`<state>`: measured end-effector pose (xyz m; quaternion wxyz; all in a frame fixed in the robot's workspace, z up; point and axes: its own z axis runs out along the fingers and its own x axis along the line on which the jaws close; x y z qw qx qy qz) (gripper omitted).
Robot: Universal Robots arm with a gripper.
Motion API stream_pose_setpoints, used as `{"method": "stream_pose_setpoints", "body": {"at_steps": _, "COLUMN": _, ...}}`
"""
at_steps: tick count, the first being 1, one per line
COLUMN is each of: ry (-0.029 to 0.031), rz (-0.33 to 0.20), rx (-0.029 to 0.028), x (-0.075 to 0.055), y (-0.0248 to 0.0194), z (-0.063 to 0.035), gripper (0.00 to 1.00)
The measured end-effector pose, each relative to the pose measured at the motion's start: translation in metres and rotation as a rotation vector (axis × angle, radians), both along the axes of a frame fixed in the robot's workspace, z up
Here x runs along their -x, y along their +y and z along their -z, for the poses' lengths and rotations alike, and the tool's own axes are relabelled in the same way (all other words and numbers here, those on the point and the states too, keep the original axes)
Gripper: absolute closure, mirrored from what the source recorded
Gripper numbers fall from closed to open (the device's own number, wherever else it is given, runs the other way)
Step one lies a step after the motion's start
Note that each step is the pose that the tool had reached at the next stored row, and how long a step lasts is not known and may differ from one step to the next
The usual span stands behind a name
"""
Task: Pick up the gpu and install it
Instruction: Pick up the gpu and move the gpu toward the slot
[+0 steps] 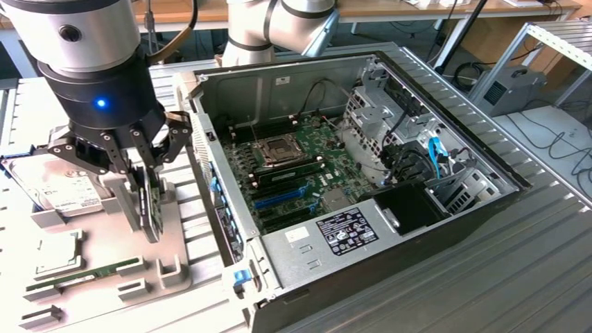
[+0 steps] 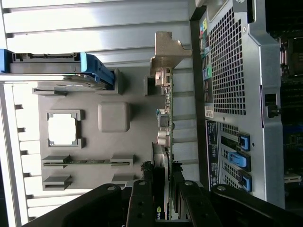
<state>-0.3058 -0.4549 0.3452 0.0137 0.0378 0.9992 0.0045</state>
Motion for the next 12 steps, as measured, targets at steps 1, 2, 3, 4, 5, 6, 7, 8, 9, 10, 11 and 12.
{"method": "stream_pose_setpoints", "body": {"at_steps": 1, "ry": 0.0, "rz": 0.0, "rx": 0.0, "x": 0.0, "y": 0.0, "z": -0.0002, "gripper": 0.74}}
{"method": "stream_pose_setpoints", "body": {"at_steps": 2, "ry": 0.0, "rz": 0.0, "rx": 0.0, "x": 0.0, "y": 0.0, "z": -0.0004, "gripper": 0.74}}
{"method": "stream_pose_setpoints", "body": {"at_steps": 3, "ry": 0.0, "rz": 0.0, "rx": 0.0, "x": 0.0, "y": 0.0, "z": -0.0006, "gripper": 0.74}}
{"method": "stream_pose_setpoints", "body": {"at_steps": 4, "ry": 0.0, "rz": 0.0, "rx": 0.0, "x": 0.0, "y": 0.0, "z": -0.0008, "gripper": 0.74}}
{"method": "stream_pose_setpoints", "body": {"at_steps": 5, "ry": 0.0, "rz": 0.0, "rx": 0.0, "x": 0.0, "y": 0.0, "z": -0.001, "gripper": 0.74}}
{"method": "stream_pose_setpoints", "body": {"at_steps": 6, "ry": 0.0, "rz": 0.0, "rx": 0.0, "x": 0.0, "y": 0.0, "z": -0.0012, "gripper": 0.74}}
{"method": "stream_pose_setpoints", "body": {"at_steps": 7, "ry": 0.0, "rz": 0.0, "rx": 0.0, "x": 0.0, "y": 0.0, "z": -0.0014, "gripper": 0.74}}
{"method": "stream_pose_setpoints", "body": {"at_steps": 8, "ry": 0.0, "rz": 0.0, "rx": 0.0, "x": 0.0, "y": 0.0, "z": -0.0016, "gripper": 0.74}}
{"method": "stream_pose_setpoints", "body": {"at_steps": 9, "ry": 0.0, "rz": 0.0, "rx": 0.0, "x": 0.0, "y": 0.0, "z": -0.0018, "gripper": 0.74}}
{"method": "stream_pose_setpoints", "body": {"at_steps": 10, "ry": 0.0, "rz": 0.0, "rx": 0.0, "x": 0.0, "y": 0.0, "z": -0.002, "gripper": 0.74}}
{"method": "stream_pose_setpoints", "body": {"at_steps": 11, "ry": 0.0, "rz": 0.0, "rx": 0.0, "x": 0.0, "y": 0.0, "z": -0.0023, "gripper": 0.74}}
{"method": "stream_pose_setpoints", "body": {"at_steps": 12, "ry": 0.0, "rz": 0.0, "rx": 0.0, "x": 0.0, "y": 0.0, "z": -0.0025, "gripper": 0.74}}
